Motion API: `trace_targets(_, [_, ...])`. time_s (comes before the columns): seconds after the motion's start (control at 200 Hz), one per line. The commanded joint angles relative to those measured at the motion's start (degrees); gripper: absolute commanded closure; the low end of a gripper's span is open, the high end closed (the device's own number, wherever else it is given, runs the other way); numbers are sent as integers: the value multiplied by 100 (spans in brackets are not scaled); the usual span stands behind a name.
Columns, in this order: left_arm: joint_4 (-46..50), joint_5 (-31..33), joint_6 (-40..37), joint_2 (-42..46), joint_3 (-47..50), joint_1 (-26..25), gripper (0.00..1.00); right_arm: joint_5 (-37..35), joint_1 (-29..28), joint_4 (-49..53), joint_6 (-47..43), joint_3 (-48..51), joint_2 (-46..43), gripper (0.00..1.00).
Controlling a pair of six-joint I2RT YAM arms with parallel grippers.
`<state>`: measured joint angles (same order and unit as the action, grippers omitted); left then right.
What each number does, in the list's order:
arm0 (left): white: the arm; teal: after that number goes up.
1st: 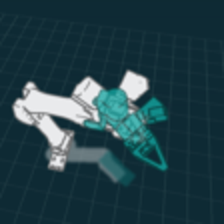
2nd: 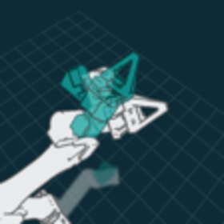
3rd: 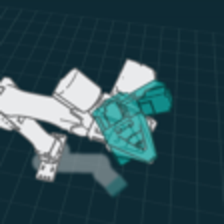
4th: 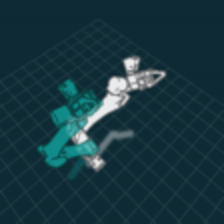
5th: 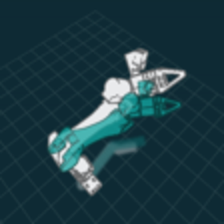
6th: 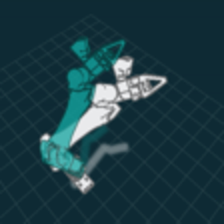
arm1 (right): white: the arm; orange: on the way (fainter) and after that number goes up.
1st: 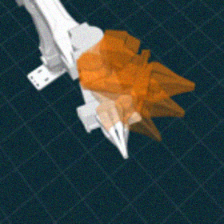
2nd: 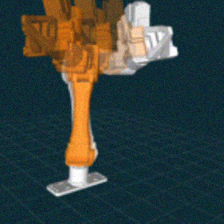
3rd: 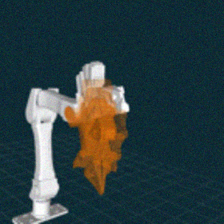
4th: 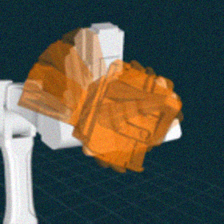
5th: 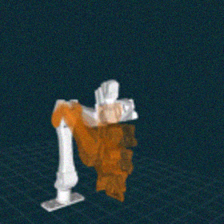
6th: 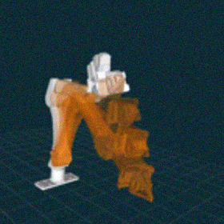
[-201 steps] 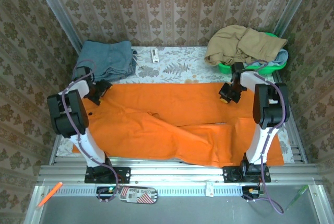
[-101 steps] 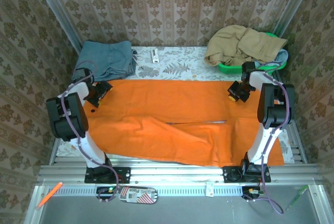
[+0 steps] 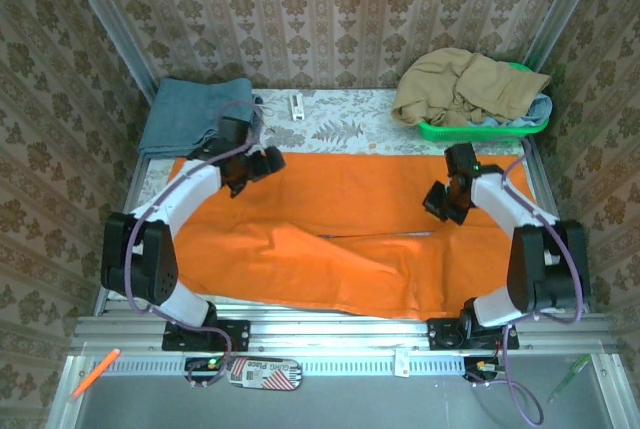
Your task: Fold and stack the trousers
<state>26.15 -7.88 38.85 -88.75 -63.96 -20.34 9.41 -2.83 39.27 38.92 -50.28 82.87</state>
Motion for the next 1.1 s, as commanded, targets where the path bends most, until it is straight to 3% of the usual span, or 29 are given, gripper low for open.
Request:
trace_targets(0.0, [-177,214,238,33,406,-60,10,-272,15,384,189,499,-600,90])
trace_targets(0.225, [-556,-40,248,-866,323,68,10,-465,243,103,229,770,-352,90])
trace_targets(0.38, [-936,-97,307,-1219,444,466,10,-757,514,-105,265,243,477,95])
trace_targets(0.52, [-1082,-230,294,-1399,623,926,10,-526,549,25,75,-427,997,95])
trace_targets(0.63, [-1282,-453,326,-1317,877,1182,11,-367,416,243,-8,-662,697,94])
trace_targets(0.765, [-1290,-404,277,-1172,1049,1283,10,-783,424,244,-76,-769,272,90])
trace_targets(0.955, [-1381,-498,332,-1284,1036,1502,10,-492,565,34,-98,-1439,1795,95])
trace_targets(1.095, [-1388,-487,308,-1226,1057,1601,10,-630,386,43,-11,-1868,2381,94])
